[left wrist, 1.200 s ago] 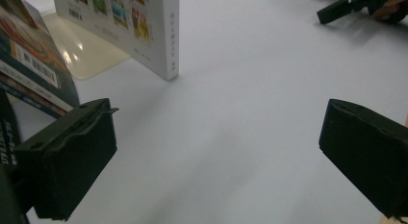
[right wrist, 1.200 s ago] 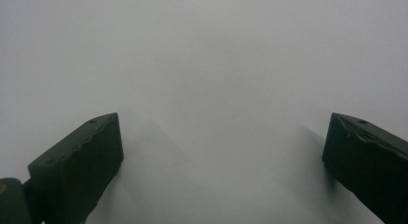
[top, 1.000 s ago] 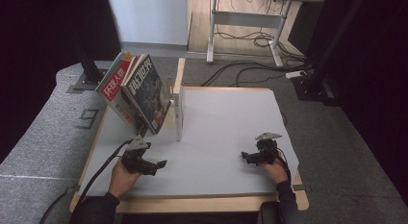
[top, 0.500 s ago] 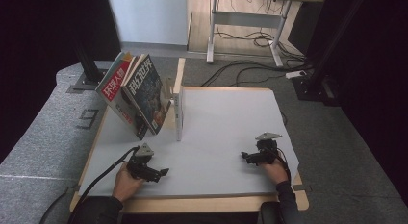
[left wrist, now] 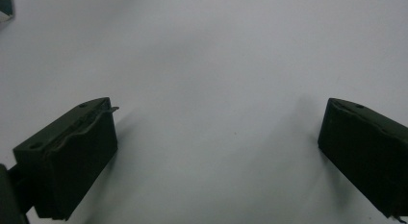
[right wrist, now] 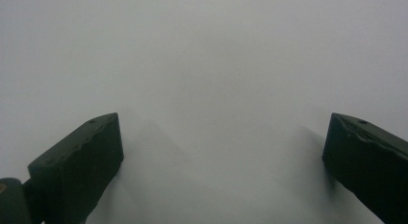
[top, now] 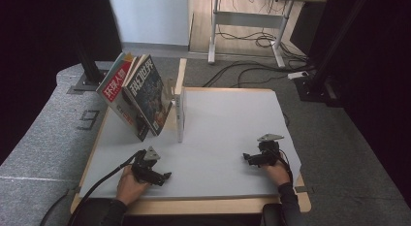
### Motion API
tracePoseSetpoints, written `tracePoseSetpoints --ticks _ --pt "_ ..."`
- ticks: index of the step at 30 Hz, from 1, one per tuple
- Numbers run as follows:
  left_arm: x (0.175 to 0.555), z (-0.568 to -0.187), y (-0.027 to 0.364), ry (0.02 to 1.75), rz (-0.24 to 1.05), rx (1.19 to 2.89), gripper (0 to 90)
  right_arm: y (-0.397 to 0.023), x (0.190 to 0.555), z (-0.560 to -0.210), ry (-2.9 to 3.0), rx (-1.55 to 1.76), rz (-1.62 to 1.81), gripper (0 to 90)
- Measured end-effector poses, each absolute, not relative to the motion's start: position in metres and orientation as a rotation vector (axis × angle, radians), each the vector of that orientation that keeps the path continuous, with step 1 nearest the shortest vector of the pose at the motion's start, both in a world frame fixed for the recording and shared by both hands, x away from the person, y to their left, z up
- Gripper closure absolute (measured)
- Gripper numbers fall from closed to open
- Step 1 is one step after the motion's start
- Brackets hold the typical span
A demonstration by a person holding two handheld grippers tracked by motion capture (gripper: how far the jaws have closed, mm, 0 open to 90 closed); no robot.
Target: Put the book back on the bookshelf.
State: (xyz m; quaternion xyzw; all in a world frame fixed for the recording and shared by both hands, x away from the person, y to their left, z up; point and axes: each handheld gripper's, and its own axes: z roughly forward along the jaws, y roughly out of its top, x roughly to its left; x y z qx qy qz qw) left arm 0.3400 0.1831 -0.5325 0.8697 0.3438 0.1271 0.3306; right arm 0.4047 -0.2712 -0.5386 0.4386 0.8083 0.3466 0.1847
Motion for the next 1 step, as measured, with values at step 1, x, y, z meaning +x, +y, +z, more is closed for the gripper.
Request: tracePoseSetpoints --ticks 1 --pt "0.3400 -0.5325 0.1830 0.898 0.332 2.274 0.0 -0.2711 0.4047 -0.5386 2.278 1.237 0.977 0.0"
